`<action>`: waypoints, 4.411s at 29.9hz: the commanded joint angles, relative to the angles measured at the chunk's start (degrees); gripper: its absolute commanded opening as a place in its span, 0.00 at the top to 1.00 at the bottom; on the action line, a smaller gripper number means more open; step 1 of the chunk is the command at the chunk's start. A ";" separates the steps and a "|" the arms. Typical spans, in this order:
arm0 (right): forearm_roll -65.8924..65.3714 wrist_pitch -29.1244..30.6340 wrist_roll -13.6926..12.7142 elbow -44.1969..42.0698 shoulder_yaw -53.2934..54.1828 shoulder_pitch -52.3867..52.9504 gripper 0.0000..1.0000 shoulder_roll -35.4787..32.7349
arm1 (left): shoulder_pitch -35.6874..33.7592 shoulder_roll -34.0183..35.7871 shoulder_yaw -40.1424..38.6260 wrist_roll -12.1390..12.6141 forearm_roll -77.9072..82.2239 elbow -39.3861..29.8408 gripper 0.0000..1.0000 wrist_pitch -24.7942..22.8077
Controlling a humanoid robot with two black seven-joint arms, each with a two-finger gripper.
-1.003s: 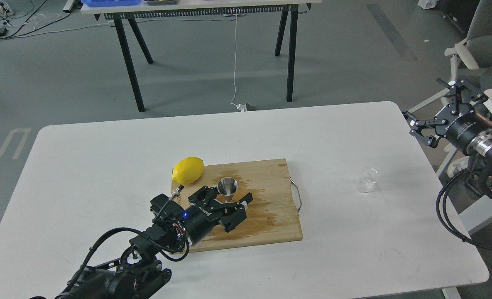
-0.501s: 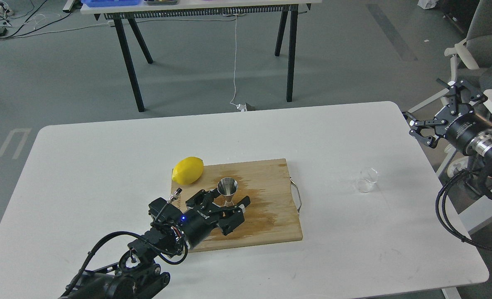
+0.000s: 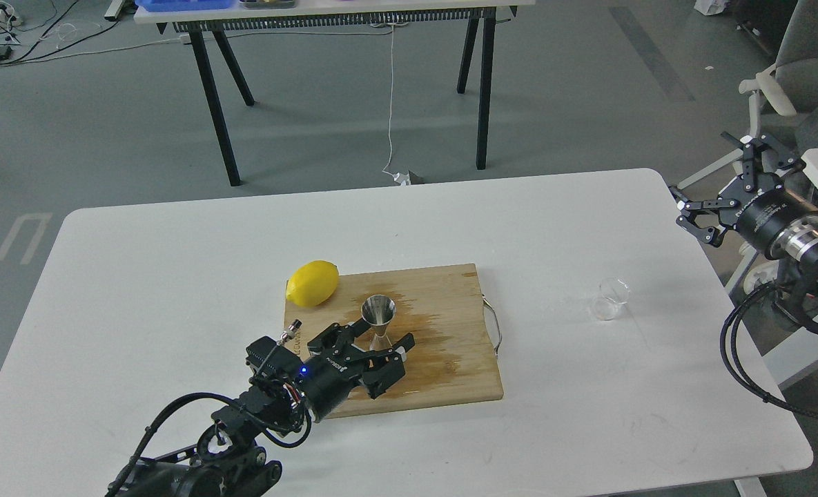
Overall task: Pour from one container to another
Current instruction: 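Lower the jigger upright onto the board beside the lemon, then open the left hand and withdraw it from the jigger, then move the right gripper down toward the small clear glass cup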
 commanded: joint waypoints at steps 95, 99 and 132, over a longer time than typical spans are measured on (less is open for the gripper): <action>42.01 -29.93 7.38 27.07 2.12 -27.25 0.03 2.55 | -2.85 38.65 -16.34 0.00 -73.03 -12.31 0.02 -56.00; 41.75 -33.18 7.38 25.23 1.41 -25.14 0.03 5.27 | -2.67 38.65 -16.34 0.00 -73.03 -12.31 0.02 -56.00; 38.15 -38.02 7.38 14.85 -2.55 -14.15 0.03 13.36 | -2.15 38.56 -16.34 0.00 -73.03 -11.78 0.02 -56.00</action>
